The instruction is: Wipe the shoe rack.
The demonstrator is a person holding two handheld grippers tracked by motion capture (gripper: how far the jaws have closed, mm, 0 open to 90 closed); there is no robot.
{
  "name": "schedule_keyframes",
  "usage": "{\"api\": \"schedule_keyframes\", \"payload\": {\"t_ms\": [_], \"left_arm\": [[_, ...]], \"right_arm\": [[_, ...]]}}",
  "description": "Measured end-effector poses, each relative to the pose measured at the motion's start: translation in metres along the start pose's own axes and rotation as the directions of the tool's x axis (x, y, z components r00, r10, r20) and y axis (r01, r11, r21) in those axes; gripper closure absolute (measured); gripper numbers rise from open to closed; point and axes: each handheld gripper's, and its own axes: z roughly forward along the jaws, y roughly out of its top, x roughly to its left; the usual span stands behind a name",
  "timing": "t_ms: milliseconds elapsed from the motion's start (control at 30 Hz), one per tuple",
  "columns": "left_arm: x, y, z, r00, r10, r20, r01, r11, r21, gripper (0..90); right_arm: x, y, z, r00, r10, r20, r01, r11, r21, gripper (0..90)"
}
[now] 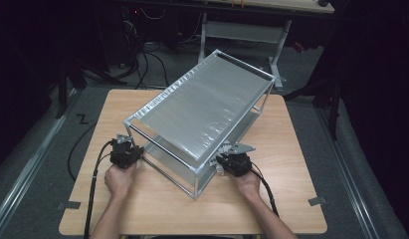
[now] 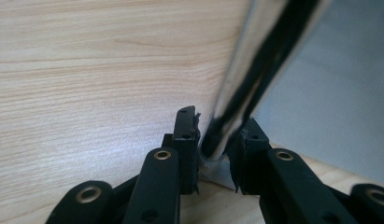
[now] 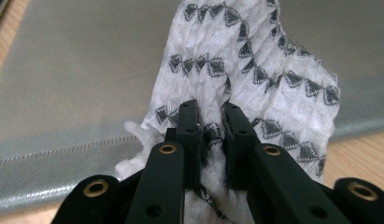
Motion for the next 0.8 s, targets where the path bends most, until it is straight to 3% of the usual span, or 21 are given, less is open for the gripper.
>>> {"api": "schedule_keyframes", "payload": {"t_ms": [233, 400, 533, 700, 800], "left_arm": [[0.002, 0.013, 0.009, 0.9999, 0.011, -0.005, -0.011, 0.9995, 0.03, 73.5], [0.008, 0.018, 0.014, 0.9988, -0.047, 0.012, 0.047, 0.9986, 0.023, 73.1], [0.004, 0.017, 0.012, 0.9993, -0.031, -0.022, 0.032, 0.999, 0.032, 71.8], [0.0, 0.014, -0.001, 0.9989, -0.022, -0.041, 0.022, 0.9995, 0.021, 59.5], [-0.001, 0.008, -0.008, 0.9992, -0.029, -0.027, 0.029, 0.9992, 0.026, 52.0]], "right_arm": [[0.001, 0.001, 0.001, 0.9999, 0.008, 0.01, -0.008, 1.0, 0.001, 79.7], [-0.001, 0.003, 0.005, 0.9993, 0.033, 0.016, -0.033, 0.999, -0.004, 79.7], [-0.002, 0.005, 0.007, 0.9994, 0.031, 0.017, -0.032, 0.999, 0.006, 79.7], [-0.002, 0.006, 0.007, 0.9989, 0.041, 0.023, -0.041, 0.999, 0.01, 79.7], [-0.003, 0.006, 0.008, 0.9989, 0.041, 0.023, -0.041, 0.999, 0.009, 79.7]]}}
